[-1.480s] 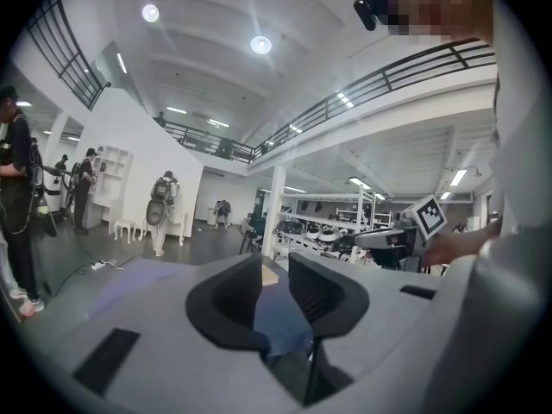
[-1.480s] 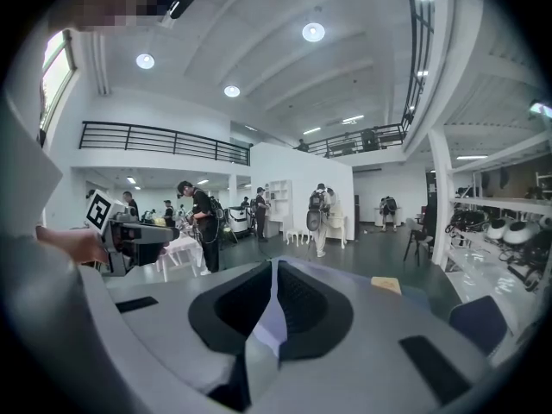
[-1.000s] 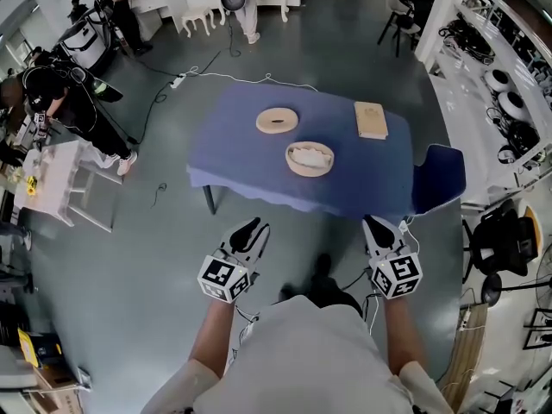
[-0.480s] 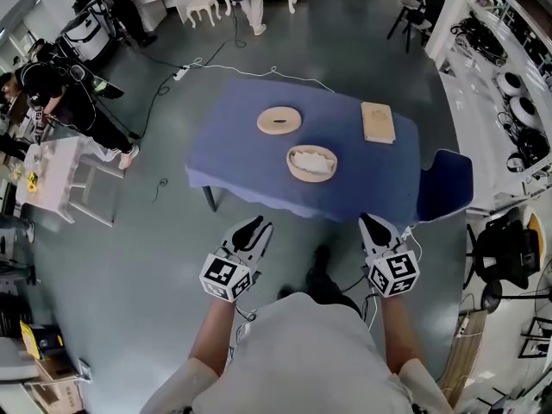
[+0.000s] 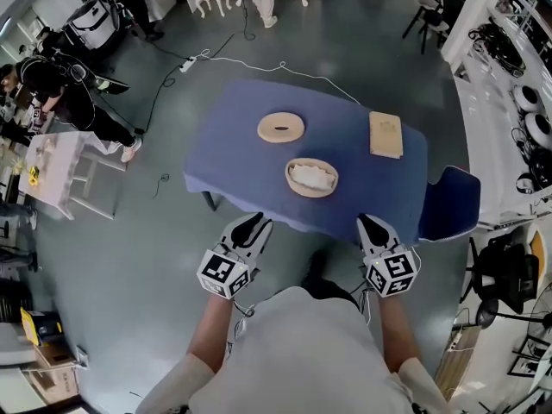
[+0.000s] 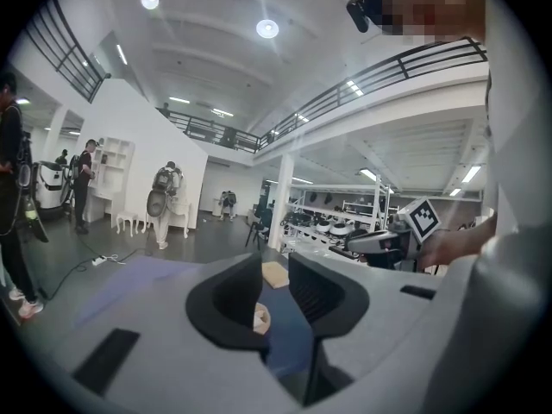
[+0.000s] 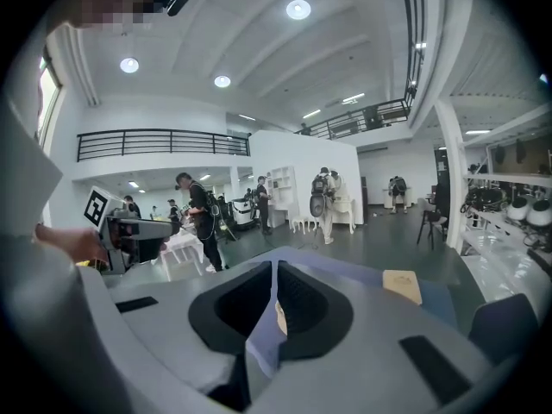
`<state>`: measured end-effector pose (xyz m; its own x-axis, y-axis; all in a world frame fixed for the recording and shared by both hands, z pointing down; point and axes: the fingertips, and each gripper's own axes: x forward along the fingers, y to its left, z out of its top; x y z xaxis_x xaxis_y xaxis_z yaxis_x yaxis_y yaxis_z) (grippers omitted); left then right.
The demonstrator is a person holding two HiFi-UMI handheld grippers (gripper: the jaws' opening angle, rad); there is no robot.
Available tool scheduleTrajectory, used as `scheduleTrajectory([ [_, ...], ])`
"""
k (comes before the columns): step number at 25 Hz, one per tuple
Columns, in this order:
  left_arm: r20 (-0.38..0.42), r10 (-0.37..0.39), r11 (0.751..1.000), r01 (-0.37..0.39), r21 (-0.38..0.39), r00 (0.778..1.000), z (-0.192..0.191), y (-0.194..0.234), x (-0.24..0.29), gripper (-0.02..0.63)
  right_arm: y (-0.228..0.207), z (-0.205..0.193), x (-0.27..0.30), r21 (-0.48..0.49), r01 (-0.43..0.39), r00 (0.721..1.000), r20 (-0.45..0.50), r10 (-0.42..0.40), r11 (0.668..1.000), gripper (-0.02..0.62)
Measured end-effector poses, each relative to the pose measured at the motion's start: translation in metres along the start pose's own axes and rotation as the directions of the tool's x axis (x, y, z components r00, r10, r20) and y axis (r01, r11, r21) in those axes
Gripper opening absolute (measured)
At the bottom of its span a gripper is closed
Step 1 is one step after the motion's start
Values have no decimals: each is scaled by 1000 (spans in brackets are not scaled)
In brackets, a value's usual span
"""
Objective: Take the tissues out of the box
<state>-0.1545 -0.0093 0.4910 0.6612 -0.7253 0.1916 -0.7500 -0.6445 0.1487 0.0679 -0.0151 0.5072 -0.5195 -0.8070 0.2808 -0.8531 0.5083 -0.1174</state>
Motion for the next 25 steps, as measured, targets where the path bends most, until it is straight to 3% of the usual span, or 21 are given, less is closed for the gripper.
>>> scheduleTrajectory([
  [13, -37, 65, 998, -66, -10, 997, 5, 16, 83, 103, -77, 6, 50, -13, -77, 997, -31, 76, 997, 44],
  [19, -63, 88, 996, -90, -21, 994, 5, 29, 107, 103, -92, 4, 68, -19, -103, 993, -61, 102, 994, 43],
  [25, -92, 60, 998, -62, -25, 994, 4, 42, 124, 103, -94, -1, 88, 14, -88, 994, -69, 89, 996, 44],
])
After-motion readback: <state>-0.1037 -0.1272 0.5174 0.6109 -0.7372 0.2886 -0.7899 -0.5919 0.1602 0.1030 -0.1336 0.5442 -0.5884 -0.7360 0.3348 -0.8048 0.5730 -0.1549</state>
